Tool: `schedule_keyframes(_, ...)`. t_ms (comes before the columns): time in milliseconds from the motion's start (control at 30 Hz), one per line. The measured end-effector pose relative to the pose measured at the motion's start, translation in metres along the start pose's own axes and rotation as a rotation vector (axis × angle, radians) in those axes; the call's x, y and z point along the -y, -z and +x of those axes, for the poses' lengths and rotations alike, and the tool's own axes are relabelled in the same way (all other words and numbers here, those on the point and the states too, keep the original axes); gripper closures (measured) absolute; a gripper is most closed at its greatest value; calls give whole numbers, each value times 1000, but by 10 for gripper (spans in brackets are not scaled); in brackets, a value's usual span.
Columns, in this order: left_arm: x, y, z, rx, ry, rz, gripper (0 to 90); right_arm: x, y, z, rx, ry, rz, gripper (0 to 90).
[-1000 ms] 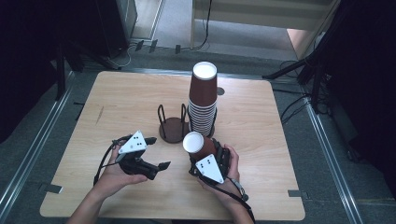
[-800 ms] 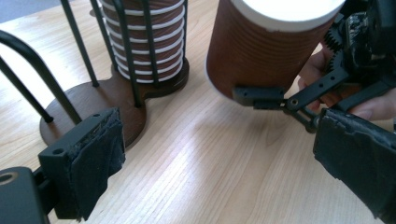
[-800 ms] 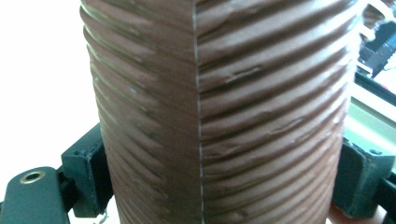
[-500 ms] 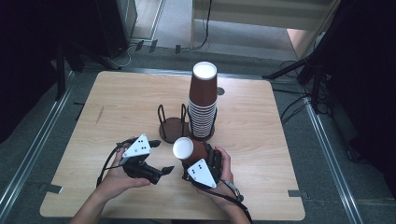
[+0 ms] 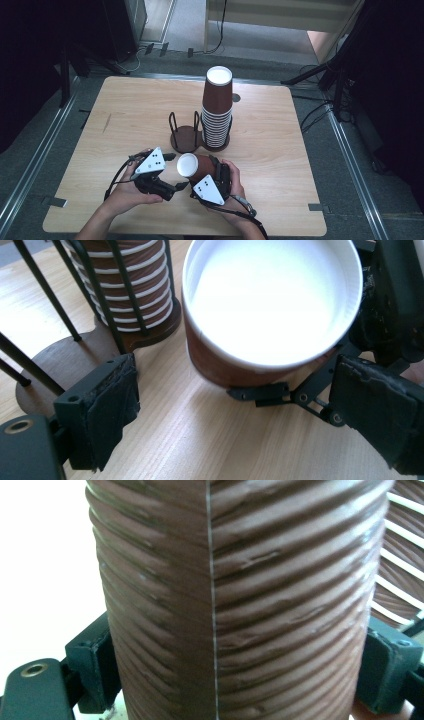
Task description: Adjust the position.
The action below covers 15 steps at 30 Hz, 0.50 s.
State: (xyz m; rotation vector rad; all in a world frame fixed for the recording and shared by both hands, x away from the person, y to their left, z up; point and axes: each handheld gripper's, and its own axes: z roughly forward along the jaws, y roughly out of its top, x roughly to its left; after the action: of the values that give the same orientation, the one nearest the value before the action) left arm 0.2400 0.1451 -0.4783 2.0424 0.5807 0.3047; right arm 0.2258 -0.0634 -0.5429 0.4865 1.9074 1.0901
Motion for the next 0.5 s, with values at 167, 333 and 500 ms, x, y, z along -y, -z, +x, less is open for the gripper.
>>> schedule_keyframes(167,0,-2,-5,12,-40,5,74,-1,0,4,-20,15,-2,120)
schedule_keyframes(333,1,-3,-7,19,-59,6,111,-1,0,8,-30,41,0,120)
schedule_keyframes(500,1,-3,-8,26,-72,8,143,-1,0,13,-56,61,-5,120)
